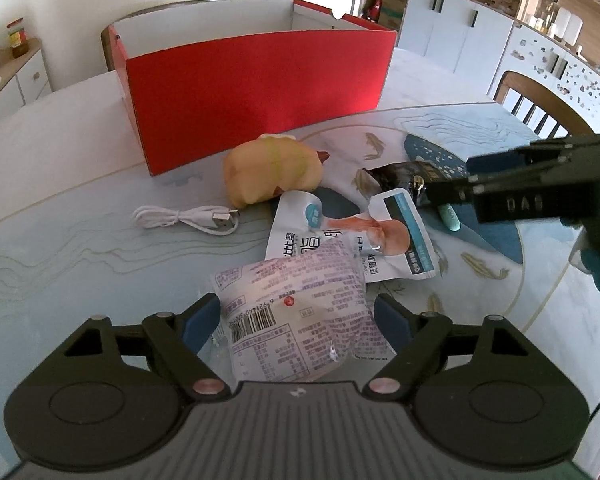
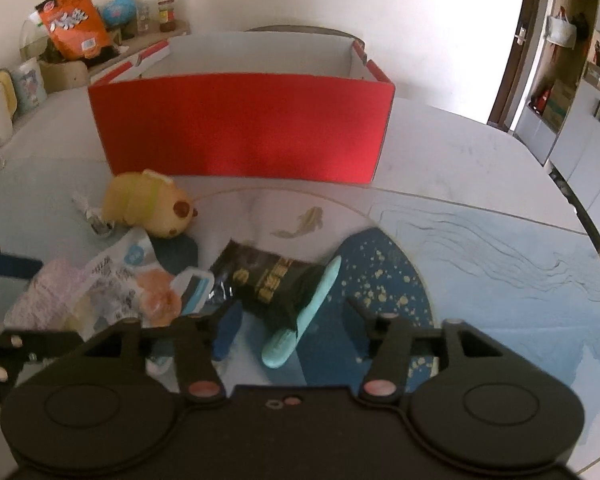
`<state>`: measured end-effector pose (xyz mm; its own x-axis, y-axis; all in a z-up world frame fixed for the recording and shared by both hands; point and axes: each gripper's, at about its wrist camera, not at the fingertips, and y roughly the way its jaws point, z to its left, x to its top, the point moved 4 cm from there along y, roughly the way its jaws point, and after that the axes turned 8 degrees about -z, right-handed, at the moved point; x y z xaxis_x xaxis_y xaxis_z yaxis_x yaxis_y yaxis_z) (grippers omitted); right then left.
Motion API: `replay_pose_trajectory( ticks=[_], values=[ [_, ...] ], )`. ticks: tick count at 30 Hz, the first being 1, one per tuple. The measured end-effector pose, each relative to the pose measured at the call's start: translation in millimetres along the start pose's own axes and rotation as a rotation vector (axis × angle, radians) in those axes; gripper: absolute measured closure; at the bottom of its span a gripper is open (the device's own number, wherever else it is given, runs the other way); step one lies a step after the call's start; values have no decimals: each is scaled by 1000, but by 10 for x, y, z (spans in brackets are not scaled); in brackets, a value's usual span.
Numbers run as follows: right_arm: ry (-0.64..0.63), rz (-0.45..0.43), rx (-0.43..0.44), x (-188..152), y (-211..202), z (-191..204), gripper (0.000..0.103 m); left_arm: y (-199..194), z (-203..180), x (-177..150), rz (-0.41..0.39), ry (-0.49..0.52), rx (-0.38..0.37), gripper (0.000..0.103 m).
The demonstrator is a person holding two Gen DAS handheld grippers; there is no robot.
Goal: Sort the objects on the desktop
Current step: 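Close the left tool on the white printed bag while the right tool grips the black packet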
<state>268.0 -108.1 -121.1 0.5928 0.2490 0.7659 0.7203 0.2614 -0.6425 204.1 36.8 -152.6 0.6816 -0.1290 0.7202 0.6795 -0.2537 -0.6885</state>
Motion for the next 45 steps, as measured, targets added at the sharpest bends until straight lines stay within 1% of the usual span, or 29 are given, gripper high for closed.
replay_pose_trajectory(
  ticks=[3, 5, 8, 13, 16, 17, 21, 22, 26, 29, 32, 34, 35, 37, 38, 41, 45],
  values=[
    [67, -17, 2, 90, 5, -40, 30, 5, 3, 4, 2, -3, 1, 19],
    [95, -17, 10, 135, 23, -32, 28, 7, 5, 5, 3, -5, 3, 19],
    [88, -12, 8, 162, 79, 26, 27, 13, 3, 4, 3, -8, 5, 19],
    [110, 7, -6, 159, 205, 77, 27, 17, 1, 1, -1, -10, 10, 19],
    [146, 19, -9, 150, 257, 91, 23, 21, -2, -2, -3, -8, 12, 19],
    [156, 17, -11, 154, 262, 100, 19, 23, -2, -2, -3, -8, 13, 19],
    [160, 22, -34, 161, 319, 145, 18, 28, -2, 0, -3, -8, 14, 19],
    [156, 23, -46, 160, 333, 151, 19, 28, -1, 0, -4, -8, 14, 19],
    [163, 37, -66, 153, 378, 141, 32, 25, 3, 4, -5, -10, 16, 20],
    [160, 36, -73, 150, 378, 135, 34, 23, 11, 8, -7, -10, 17, 22],
    [150, 24, -75, 168, 347, 136, 43, 13, 16, 17, -11, -5, 22, 28],
    [158, 26, -68, 184, 336, 123, 45, -2, 18, 28, -15, -3, 18, 33],
    [160, 28, -66, 185, 331, 117, 47, -12, 13, 32, -18, -1, 16, 37],
    [163, 30, -62, 184, 318, 109, 48, -31, 9, 45, -22, 5, 22, 39],
    [167, 30, -61, 187, 310, 107, 52, -35, 14, 51, -20, 6, 23, 40],
    [167, 24, -63, 216, 270, 103, 53, -54, 20, 63, -20, 5, 25, 42],
    [153, 22, -62, 229, 222, 112, 54, -91, 51, 77, -21, -6, 31, 43]
  ],
)
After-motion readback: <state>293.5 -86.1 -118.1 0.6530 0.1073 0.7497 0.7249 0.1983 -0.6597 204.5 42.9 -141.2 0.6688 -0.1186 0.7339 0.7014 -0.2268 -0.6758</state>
